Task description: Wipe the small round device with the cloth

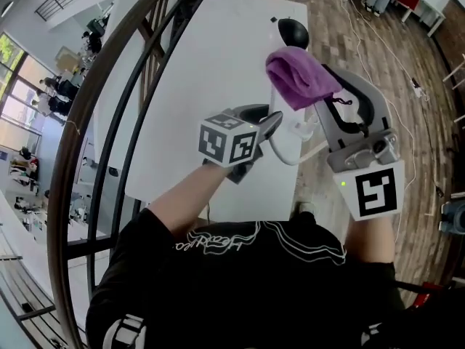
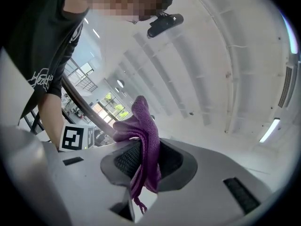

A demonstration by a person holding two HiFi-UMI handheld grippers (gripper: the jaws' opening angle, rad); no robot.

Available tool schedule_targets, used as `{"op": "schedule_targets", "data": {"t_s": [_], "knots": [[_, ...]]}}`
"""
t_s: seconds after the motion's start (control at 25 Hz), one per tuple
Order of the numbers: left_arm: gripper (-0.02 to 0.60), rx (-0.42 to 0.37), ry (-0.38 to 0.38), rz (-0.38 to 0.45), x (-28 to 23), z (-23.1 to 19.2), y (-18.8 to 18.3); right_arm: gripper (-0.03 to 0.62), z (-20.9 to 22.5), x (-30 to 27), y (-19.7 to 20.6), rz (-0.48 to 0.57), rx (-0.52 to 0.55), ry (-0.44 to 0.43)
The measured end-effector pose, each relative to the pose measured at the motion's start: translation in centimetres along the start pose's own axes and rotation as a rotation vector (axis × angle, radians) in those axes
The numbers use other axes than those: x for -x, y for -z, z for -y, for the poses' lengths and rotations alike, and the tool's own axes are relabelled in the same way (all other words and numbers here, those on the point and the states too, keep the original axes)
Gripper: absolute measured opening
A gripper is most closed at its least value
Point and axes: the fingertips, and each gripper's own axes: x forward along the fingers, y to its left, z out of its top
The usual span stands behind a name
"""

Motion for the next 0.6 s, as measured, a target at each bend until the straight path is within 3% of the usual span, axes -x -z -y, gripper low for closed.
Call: {"op": "schedule_targets", "data": {"t_s": [0.24,0.6], "knots": [[0.104,0.004,0.037,-0.003,-0.3,0.8,-0.3,0.072,2.6,-1.8,-2.4,-0.021,0.163,0.091],[0.103,0.013,0.051,0.005,-0.2,0.9,0.0,0.072,1.3,-3.8,-0.4,-0.172,0.320,0.153]]}}
